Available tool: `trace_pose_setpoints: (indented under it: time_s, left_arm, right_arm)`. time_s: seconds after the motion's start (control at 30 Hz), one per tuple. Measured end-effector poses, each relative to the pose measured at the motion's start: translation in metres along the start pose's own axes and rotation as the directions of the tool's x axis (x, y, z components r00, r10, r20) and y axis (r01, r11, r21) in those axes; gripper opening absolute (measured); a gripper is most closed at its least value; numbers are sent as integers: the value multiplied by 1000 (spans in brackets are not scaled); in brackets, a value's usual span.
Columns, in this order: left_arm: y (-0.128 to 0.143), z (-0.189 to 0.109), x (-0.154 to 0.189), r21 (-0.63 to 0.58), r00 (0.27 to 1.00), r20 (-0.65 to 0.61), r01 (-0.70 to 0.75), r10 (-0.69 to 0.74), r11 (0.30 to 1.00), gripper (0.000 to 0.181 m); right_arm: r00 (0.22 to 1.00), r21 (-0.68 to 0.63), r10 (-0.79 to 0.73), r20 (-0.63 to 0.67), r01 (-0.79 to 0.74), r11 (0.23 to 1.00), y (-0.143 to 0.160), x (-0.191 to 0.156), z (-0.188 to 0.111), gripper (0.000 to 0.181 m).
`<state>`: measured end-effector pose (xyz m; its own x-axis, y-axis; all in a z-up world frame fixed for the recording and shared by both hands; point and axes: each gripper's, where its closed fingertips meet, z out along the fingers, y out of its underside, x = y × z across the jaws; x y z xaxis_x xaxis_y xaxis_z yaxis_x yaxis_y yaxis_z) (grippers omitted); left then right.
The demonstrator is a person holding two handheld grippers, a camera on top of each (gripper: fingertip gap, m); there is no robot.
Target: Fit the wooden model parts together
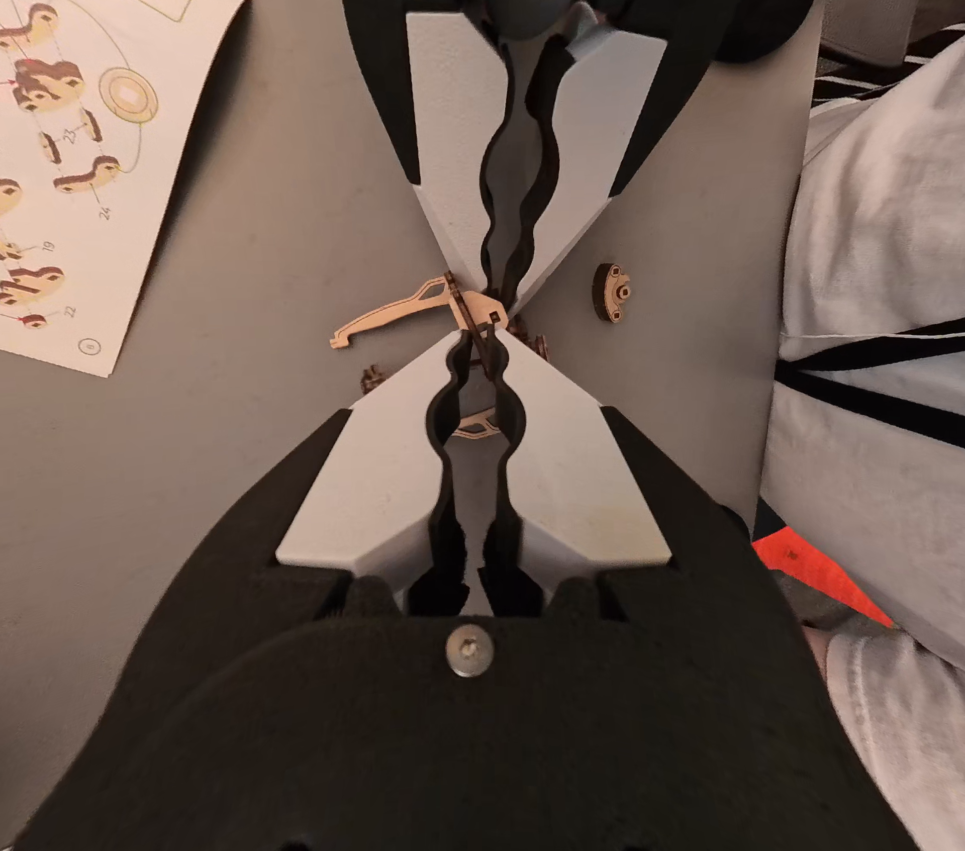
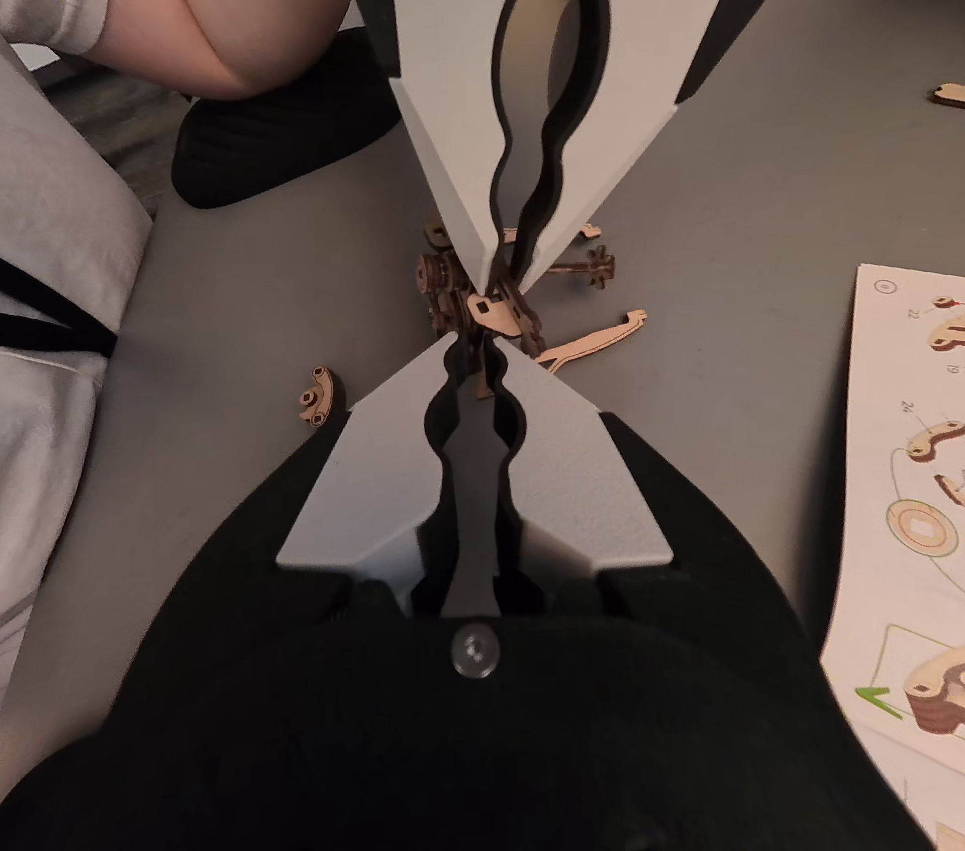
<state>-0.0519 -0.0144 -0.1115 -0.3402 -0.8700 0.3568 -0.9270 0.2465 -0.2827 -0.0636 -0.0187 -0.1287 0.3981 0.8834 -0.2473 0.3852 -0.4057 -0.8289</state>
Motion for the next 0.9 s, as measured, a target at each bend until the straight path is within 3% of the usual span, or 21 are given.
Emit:
trace_pose_setpoints:
  time_s: [0.27,0.43,0.53,0.67,0.9]
  left_arm:
    - [1,1,4,-24,1000,16,11,-11,1000,4]
    - [4,0,5,-33,999,46,-17,18,999,3]
    - [5,0,4,-38,998,54,-31,33,999,1]
    - [7,1,7,-37,999,26,-26,27,999,1]
    - [7,3,11,-42,999,24,-34,35,999,1]
  right_arm:
    - [996,-20,-58,-62,57,998,4,9,-16,7]
    - [989,77,-94,-116,104,992,-15,3,-41,8]
    - [957,112,-200,-211,227,968,-23,-7,-38,20]
    - [852,84,-373,-366,430,899,-30,-17,-34,16]
    - [764,-7,-517,-385,558,830,-27,-16,-23,6]
